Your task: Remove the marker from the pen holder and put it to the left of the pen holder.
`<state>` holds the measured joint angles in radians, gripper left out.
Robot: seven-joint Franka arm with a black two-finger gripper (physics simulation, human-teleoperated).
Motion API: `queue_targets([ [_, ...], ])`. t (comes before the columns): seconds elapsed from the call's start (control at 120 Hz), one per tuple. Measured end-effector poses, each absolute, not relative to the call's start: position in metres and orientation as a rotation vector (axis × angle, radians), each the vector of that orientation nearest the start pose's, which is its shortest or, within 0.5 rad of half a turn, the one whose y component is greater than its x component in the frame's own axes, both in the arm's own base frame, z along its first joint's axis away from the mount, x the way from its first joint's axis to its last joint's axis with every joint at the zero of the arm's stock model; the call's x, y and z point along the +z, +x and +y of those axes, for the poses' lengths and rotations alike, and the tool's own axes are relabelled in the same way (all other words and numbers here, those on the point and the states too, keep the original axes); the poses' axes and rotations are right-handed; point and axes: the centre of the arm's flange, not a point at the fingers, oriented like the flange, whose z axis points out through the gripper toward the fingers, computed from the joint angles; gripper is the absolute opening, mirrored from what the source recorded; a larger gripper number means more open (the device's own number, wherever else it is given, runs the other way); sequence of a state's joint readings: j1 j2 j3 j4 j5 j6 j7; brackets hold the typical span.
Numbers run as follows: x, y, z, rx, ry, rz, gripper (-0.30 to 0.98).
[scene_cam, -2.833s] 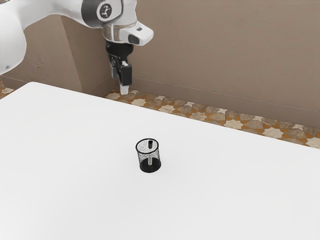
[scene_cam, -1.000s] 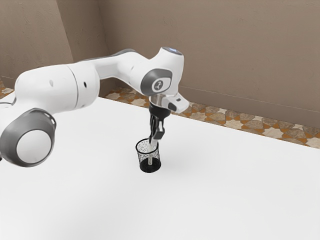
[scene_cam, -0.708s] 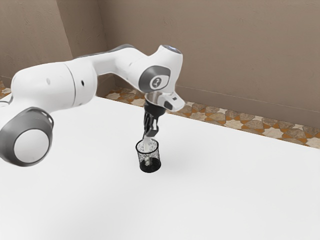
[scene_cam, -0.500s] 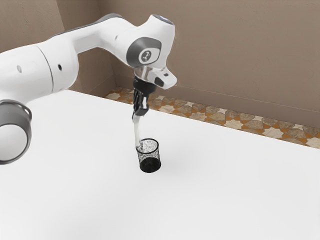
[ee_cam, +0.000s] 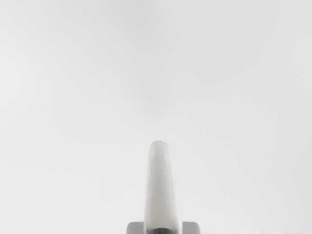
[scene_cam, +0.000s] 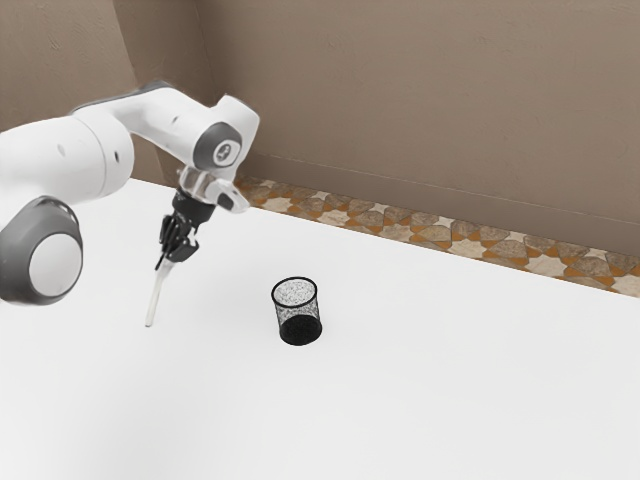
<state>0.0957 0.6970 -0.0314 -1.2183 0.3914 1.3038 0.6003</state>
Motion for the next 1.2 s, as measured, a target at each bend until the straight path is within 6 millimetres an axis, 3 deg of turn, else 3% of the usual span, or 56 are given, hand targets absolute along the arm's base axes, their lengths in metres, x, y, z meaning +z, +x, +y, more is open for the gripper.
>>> queue_targets([
  [0.125, 0.326, 0.662, 0.099, 1.064, -2.708, 0.78, 0.17],
  [0.208, 0.33, 0.663, 0.089, 1.043, -2.729, 0.815, 0.34],
  [0.267, 0.355, 0.662, 0.066, 0.973, -2.754, 0.883, 0.42],
  [0.383, 0.435, 0.646, 0.007, 0.775, -2.767, 1.036, 0.53],
  [0.508, 0.495, 0.625, -0.021, 0.576, -2.819, 1.143, 0.6],
  [0.6, 0.544, 0.611, -0.056, 0.421, -2.802, 1.203, 0.63],
  [0.667, 0.56, 0.607, -0.07, 0.361, -2.793, 1.224, 0.65],
  [0.858, 0.574, 0.6, -0.107, 0.296, -2.766, 1.294, 0.67],
  [1.008, 0.589, 0.599, -0.112, 0.242, -2.761, 1.291, 0.68],
  [1.108, 0.616, 0.592, -0.096, 0.184, -2.762, 1.22, 0.68],
  [1.2, 0.62, 0.594, -0.076, 0.178, -2.781, 1.165, 0.68],
])
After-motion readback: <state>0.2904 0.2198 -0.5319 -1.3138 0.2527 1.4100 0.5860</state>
